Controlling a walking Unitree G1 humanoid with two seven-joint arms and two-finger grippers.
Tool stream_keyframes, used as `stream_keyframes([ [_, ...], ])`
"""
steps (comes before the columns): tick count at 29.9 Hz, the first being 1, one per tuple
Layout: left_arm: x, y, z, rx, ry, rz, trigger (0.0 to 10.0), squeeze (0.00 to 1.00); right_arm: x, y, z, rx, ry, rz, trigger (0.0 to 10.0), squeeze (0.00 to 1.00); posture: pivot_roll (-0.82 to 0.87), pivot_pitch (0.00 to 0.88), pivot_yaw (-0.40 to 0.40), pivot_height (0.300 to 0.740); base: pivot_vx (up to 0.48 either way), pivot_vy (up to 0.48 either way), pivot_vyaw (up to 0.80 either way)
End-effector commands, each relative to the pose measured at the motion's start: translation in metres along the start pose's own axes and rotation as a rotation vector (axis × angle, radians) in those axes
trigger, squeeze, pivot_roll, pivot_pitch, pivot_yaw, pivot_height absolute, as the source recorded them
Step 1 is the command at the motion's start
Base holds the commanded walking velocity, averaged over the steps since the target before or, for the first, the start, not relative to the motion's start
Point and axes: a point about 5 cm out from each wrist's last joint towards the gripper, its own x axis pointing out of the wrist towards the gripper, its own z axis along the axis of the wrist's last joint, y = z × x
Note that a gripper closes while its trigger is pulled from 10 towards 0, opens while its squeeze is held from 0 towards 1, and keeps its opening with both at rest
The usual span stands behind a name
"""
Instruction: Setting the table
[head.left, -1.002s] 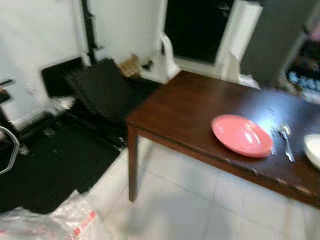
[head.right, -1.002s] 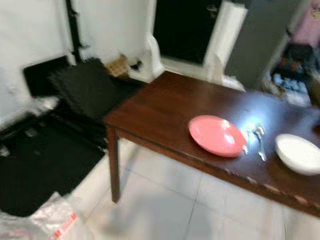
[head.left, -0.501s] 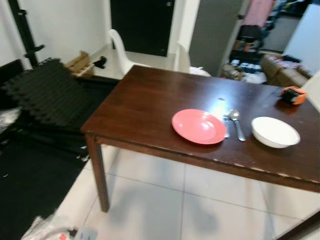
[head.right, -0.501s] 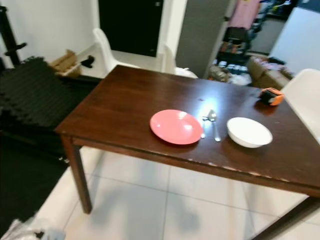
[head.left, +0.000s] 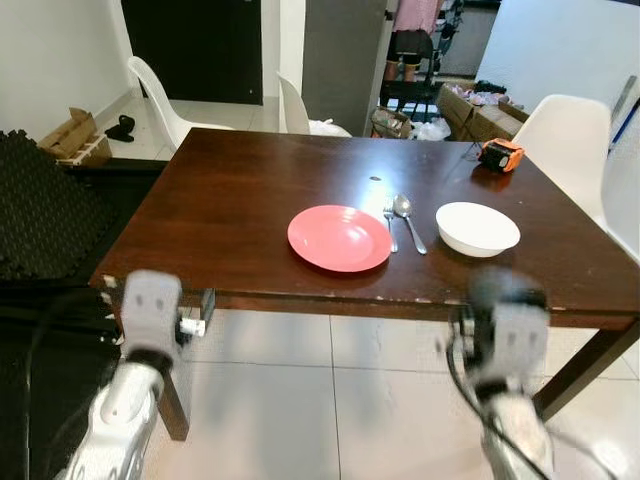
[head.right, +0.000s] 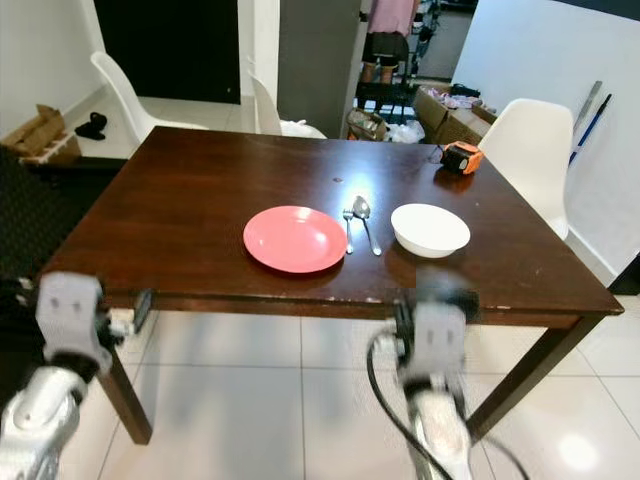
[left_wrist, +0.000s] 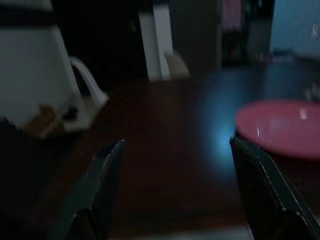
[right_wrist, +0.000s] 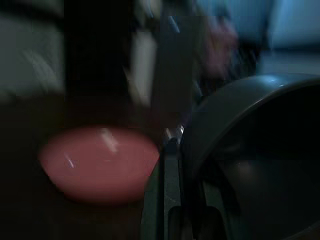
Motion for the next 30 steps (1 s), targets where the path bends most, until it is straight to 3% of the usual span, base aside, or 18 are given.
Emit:
stream_keyframes([
  [1,0.0,-0.003,0.003,-0.009,-0.01,0.005,10.0,0.0,0.001,-0.002,0.005,-0.001,-0.013,-0.003,10.0,0.0,0.04,0.16,0.042,0.74,0.48,0.0,0.0],
  [2,0.004,-0.009,0.01,-0.004,-0.042,-0.004,10.0,0.0,0.008,0.001,0.016,0.004,-0.056,0.011,10.0,0.0,0.04,0.158,0.039,0.74,0.48,0.0,0.0],
  [4,0.004,-0.009,0.01,-0.004,-0.042,-0.004,10.0,0.0,0.008,0.001,0.016,0.004,-0.056,0.011,10.0,0.0,0.04,0.158,0.039,0.74,0.48,0.0,0.0],
  [6,0.008,-0.023,0.024,-0.021,-0.075,-0.038,10.0,0.0,0.014,0.003,0.03,0.016,-0.093,0.02,10.0,0.0,0.03,0.155,0.04,0.74,0.48,0.0,0.0],
  [8,0.008,-0.023,0.024,-0.021,-0.075,-0.038,10.0,0.0,0.014,0.003,0.03,0.016,-0.093,0.02,10.0,0.0,0.03,0.155,0.04,0.74,0.48,0.0,0.0],
  [12,0.005,-0.039,0.032,-0.06,-0.048,-0.088,10.0,0.0,0.009,-0.001,0.03,0.002,-0.039,0.009,10.0,0.0,0.03,0.154,0.043,0.74,0.48,0.0,0.0],
  [30,0.001,-0.048,0.035,-0.073,-0.014,-0.113,10.0,0.0,0.002,-0.002,0.023,-0.009,0.046,0.015,10.0,0.0,0.03,0.146,0.043,0.74,0.475,0.0,0.0],
])
